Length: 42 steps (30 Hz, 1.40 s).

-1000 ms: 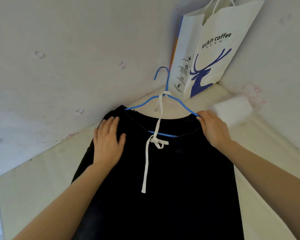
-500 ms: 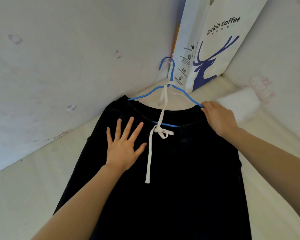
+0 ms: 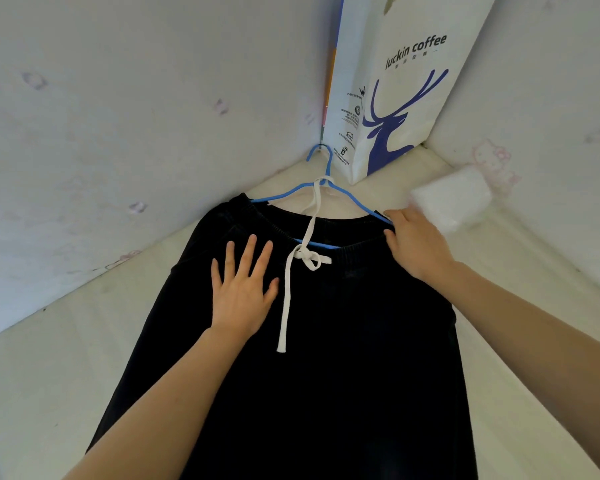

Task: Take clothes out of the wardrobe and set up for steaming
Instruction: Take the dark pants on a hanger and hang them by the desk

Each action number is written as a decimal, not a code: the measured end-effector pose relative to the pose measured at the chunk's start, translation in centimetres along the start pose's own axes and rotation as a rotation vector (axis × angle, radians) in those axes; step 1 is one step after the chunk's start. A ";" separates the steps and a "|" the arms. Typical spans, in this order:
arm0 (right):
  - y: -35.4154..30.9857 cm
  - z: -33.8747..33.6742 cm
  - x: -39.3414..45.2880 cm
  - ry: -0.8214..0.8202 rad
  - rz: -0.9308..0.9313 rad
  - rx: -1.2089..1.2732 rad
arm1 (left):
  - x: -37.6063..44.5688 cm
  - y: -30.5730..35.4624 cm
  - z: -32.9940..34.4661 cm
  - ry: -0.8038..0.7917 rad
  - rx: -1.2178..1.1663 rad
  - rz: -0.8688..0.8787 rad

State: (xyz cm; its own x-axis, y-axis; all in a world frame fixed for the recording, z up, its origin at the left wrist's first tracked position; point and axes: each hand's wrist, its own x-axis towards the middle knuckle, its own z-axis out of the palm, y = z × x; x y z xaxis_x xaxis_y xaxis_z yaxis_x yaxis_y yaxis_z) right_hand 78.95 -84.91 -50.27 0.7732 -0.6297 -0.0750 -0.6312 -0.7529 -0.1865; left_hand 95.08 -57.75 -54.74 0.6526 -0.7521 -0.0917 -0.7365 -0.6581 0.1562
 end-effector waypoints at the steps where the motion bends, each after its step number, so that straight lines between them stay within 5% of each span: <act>1: -0.2 0.0 -0.9 0.011 -0.019 -0.011 | -0.3 0.3 -0.1 -0.012 -0.013 -0.013; 25: -6.8 1.1 -30.6 -0.196 0.010 0.065 | -23.6 7.3 -0.6 -0.048 -0.208 -0.100; 42: -16.4 2.1 -50.1 -0.055 0.312 0.155 | -39.4 4.9 -3.1 -0.105 -0.189 0.241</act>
State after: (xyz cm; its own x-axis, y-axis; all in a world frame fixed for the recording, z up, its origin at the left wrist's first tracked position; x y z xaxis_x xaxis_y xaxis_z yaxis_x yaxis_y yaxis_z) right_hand 50.67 -40.63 -45.54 0.5491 -0.8106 -0.2033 -0.8242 -0.4851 -0.2922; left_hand 66.30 -31.18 -47.27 0.4338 -0.8917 -0.1295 -0.8154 -0.4497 0.3646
